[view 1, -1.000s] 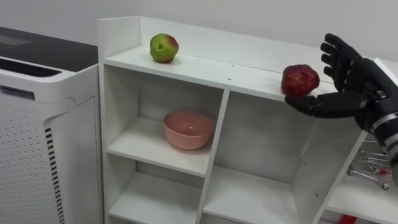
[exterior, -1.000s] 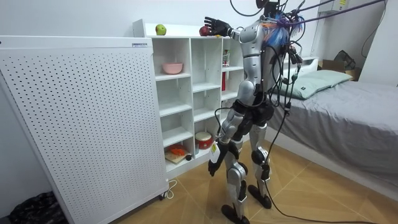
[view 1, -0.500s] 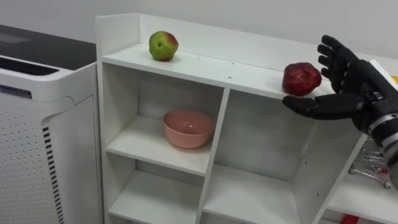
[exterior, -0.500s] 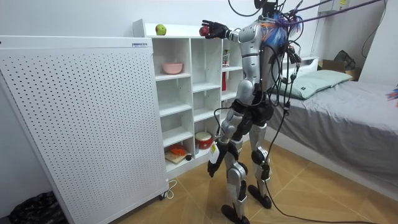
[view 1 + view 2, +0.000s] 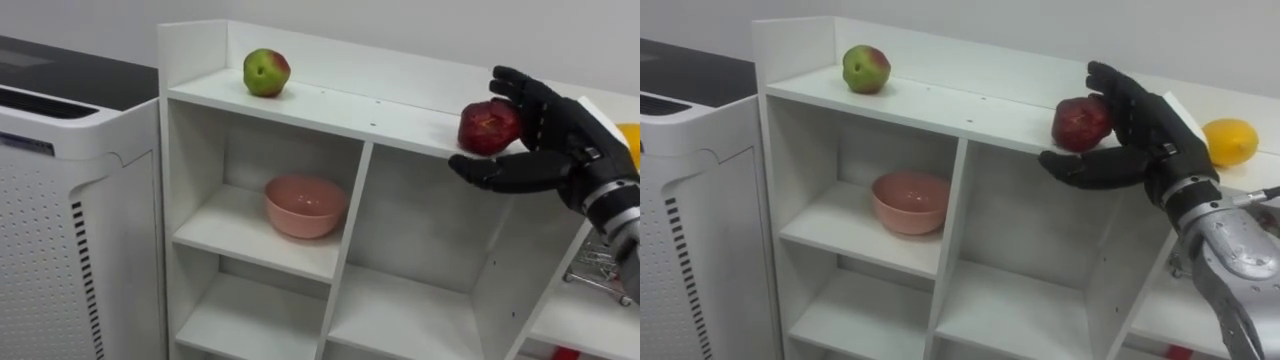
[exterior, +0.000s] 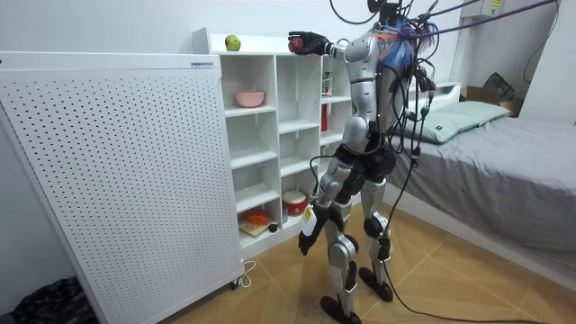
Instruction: Arrange fruit in the closet
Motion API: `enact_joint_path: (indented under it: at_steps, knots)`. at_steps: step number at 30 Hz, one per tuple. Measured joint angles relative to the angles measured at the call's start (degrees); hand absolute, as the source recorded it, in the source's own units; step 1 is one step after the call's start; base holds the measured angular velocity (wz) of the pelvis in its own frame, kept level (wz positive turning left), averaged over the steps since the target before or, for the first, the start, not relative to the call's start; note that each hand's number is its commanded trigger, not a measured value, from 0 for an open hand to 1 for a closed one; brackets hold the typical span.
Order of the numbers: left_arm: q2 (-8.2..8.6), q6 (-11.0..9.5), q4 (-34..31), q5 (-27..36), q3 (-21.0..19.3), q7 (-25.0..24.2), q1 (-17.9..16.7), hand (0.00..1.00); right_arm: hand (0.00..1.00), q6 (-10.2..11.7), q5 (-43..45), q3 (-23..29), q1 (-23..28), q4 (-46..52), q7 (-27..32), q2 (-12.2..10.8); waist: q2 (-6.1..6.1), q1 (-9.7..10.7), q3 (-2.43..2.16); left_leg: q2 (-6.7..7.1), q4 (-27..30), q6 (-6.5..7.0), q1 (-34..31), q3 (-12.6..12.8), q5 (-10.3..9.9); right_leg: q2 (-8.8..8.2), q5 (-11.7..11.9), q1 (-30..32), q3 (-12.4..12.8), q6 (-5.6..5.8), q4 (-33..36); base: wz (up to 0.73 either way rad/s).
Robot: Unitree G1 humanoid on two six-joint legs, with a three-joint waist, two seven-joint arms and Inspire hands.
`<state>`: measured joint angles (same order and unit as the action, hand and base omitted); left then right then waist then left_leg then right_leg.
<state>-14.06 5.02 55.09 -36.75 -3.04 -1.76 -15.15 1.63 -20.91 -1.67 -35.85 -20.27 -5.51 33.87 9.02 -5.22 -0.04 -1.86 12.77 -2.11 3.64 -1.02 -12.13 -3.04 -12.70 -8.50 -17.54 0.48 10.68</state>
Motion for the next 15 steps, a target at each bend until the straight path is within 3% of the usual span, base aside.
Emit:
enact_joint_path:
  at_steps: [15]
  knots:
    - [-0.04, 0.0, 0.0, 0.0, 0.0, 0.0, 0.0, 0.00, 1.00, 0.1, 1.1, 0.0, -0.4, -0.3, 1.8, 0.0, 0.09, -1.2, -0.07, 0.00, -0.1, 0.00, 0.1, -0.2, 0.0, 0.02, 0.0, -0.2, -0.2, 0.00, 0.0, 0.01]
